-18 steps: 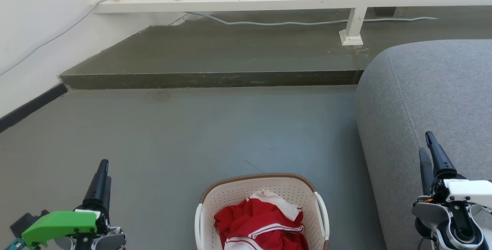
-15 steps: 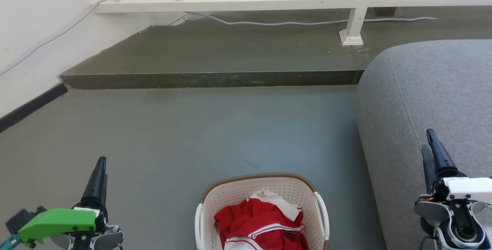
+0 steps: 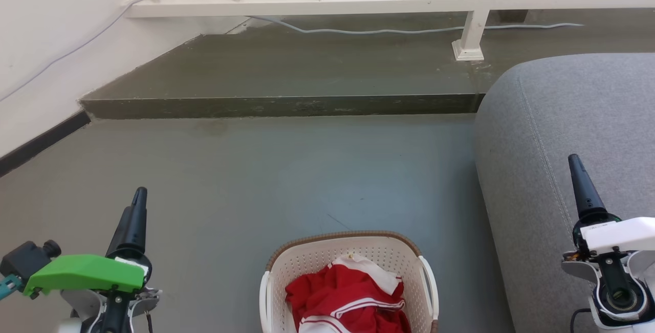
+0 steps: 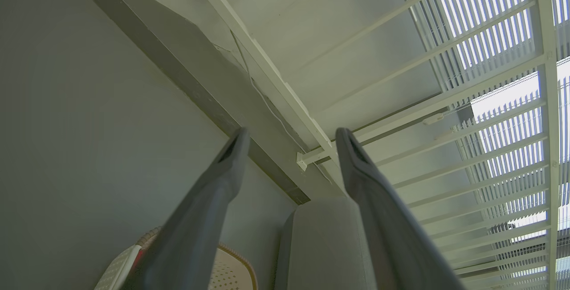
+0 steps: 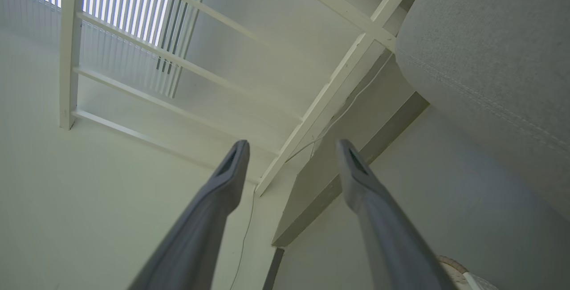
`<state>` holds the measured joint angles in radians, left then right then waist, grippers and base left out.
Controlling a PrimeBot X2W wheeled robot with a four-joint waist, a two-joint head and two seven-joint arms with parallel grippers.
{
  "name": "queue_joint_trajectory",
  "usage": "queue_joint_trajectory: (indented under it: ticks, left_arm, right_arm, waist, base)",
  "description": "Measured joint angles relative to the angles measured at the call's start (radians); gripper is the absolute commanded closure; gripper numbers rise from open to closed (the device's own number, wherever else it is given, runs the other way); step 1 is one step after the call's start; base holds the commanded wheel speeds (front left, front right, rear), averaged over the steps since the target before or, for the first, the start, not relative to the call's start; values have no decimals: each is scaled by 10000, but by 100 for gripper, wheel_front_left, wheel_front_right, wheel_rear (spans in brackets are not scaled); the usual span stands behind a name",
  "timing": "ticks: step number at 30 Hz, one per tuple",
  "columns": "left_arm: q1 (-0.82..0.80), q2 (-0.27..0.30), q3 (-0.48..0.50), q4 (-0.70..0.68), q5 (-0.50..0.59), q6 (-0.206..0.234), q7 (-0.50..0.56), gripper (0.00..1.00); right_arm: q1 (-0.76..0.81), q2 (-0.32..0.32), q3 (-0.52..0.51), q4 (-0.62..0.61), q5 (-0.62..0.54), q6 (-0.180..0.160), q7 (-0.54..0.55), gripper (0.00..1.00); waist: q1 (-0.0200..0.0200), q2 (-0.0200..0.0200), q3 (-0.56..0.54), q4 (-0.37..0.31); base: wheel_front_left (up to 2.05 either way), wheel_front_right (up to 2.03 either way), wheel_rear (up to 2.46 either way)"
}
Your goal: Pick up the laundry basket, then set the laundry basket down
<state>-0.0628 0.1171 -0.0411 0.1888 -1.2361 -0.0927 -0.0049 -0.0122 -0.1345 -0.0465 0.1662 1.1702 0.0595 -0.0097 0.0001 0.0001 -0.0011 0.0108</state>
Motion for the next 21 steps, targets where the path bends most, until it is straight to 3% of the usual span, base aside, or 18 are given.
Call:
queue_joint_trajectory:
  ticks: [21]
  left_arm:
    - [-202,819,-1685,-819,4059,665,-594,0]
  right_arm:
    - [263,-602,1352,-652,-3638,-579,-560,0]
  waist:
    - [0,0,-41,-40]
  base:
    - [0,0,0]
